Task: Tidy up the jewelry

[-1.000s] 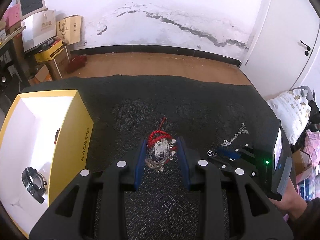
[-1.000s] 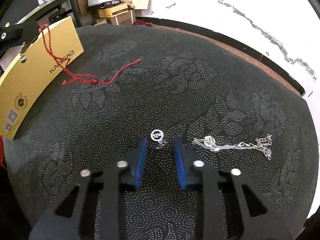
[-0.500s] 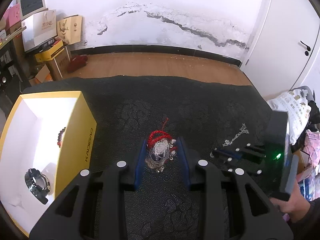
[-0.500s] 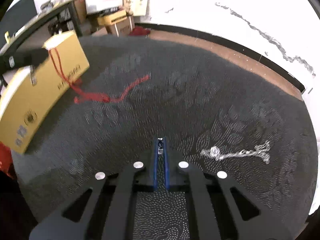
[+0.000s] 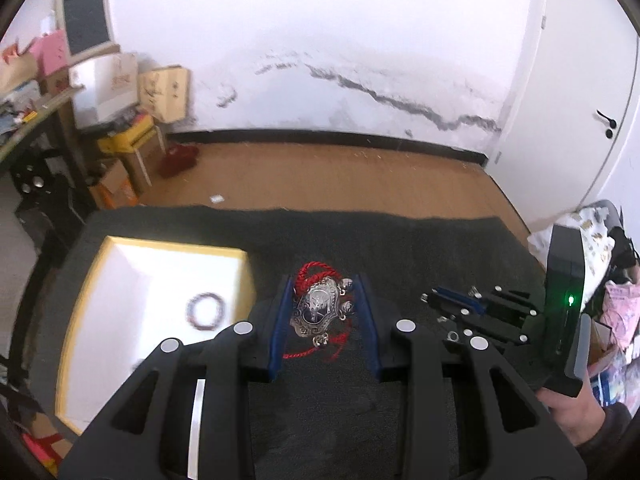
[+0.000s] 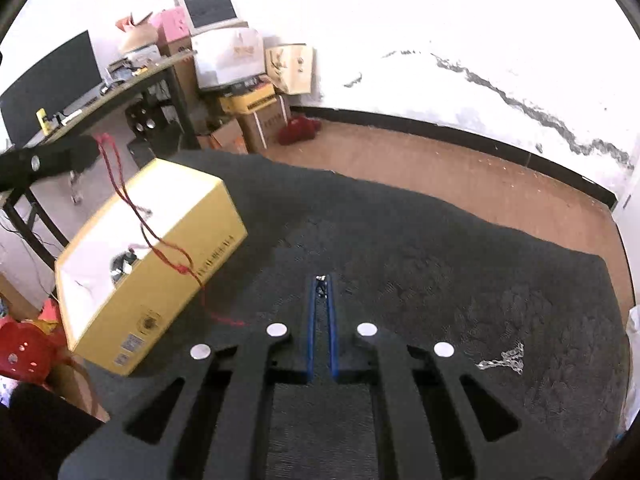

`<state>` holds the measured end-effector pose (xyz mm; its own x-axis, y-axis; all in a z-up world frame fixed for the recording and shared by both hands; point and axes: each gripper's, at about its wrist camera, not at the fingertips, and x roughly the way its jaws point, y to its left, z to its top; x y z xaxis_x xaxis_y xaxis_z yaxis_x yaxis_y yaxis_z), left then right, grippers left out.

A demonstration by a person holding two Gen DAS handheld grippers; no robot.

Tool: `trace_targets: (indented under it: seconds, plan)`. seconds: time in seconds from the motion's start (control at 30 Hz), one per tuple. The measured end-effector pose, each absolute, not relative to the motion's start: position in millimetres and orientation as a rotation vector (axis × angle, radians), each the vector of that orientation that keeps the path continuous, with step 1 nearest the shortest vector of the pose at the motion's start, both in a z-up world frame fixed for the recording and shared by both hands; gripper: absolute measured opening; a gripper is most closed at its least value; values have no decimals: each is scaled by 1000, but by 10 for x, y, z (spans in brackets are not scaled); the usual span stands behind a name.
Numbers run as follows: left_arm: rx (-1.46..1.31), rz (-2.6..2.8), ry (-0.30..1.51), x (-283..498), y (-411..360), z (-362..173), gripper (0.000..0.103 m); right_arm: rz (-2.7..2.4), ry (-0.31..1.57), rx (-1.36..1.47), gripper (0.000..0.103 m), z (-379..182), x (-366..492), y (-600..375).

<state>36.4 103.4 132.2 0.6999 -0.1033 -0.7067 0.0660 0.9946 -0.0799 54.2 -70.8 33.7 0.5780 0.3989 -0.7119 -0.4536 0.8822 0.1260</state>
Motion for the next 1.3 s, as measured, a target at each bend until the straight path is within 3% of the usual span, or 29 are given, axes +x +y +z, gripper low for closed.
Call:
trace_targets:
  seconds: [0.33,0.9,1.3]
  plan:
    - [-32,144,769,-30,1911,1517,31,575,765,-88,6,746,294,-202]
    - [-225,317,982,29,2958,5,31,718,769,-182,6,707,123,994]
    - [-251,304,1079,63,3173,-448,31,771,821,-232,6,552,109,1655]
